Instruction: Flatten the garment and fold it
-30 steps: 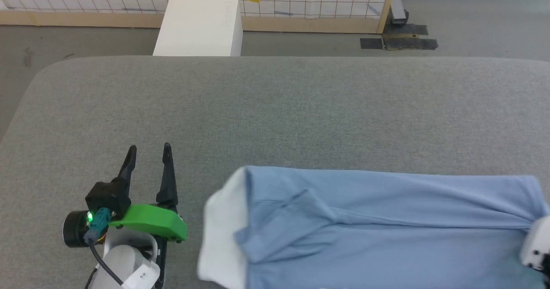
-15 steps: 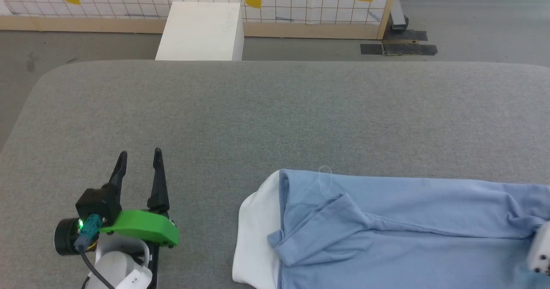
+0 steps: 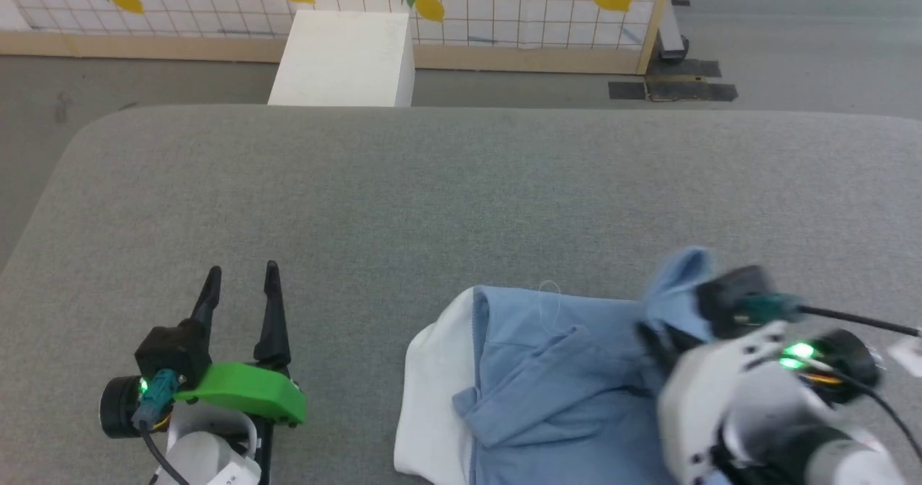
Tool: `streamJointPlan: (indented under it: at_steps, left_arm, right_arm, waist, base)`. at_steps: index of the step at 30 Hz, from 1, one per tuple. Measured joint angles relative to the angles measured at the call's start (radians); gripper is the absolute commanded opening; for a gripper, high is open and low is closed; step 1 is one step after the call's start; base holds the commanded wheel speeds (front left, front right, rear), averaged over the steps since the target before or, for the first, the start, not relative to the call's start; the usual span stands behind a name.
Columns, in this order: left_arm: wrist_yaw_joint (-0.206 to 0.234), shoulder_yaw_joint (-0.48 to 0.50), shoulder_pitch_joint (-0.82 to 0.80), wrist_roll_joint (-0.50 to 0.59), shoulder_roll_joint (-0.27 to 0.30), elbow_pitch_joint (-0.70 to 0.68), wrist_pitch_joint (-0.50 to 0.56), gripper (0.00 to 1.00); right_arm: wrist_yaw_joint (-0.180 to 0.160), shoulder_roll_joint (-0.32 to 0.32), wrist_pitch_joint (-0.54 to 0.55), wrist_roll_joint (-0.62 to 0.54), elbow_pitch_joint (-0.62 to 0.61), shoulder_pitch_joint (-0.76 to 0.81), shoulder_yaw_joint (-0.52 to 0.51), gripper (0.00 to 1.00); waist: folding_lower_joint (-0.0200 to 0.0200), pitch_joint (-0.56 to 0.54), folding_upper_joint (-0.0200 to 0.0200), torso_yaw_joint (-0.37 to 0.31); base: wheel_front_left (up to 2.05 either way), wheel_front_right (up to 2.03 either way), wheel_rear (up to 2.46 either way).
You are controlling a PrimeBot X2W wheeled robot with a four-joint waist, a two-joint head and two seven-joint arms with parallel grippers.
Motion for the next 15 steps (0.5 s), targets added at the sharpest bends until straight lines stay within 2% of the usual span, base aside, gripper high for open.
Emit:
streamJointPlan:
  at_steps: [4,8,15]
  left_arm:
    - [-0.004,-0.014,-0.012,0.003,-0.008,0.000,0.000,1.00]
    - [-0.010,-0.019,-0.041,0.004,-0.014,0.001,0.000,1.00]
    - [-0.018,-0.027,-0.081,0.009,-0.024,0.001,0.000,1.00]
  right_arm:
    - [0.000,-0.009,-0.006,0.031,0.057,-0.095,0.159,0.00]
    - [0.000,-0.001,-0.041,0.051,0.182,-0.196,0.291,0.00]
    - [0.000,0.026,-0.145,0.091,0.444,-0.360,0.418,0.00]
  waist:
    - [0.0000,0.018,0.0000,0.016]
    - [0.0000,0.044,0.0000,0.036]
    - [0.0000,0.096,0.0000,0.074]
  base:
    - [0.00,0.00,0.00]
    - [0.00,0.00,0.00]
    - [0.00,0.00,0.00]
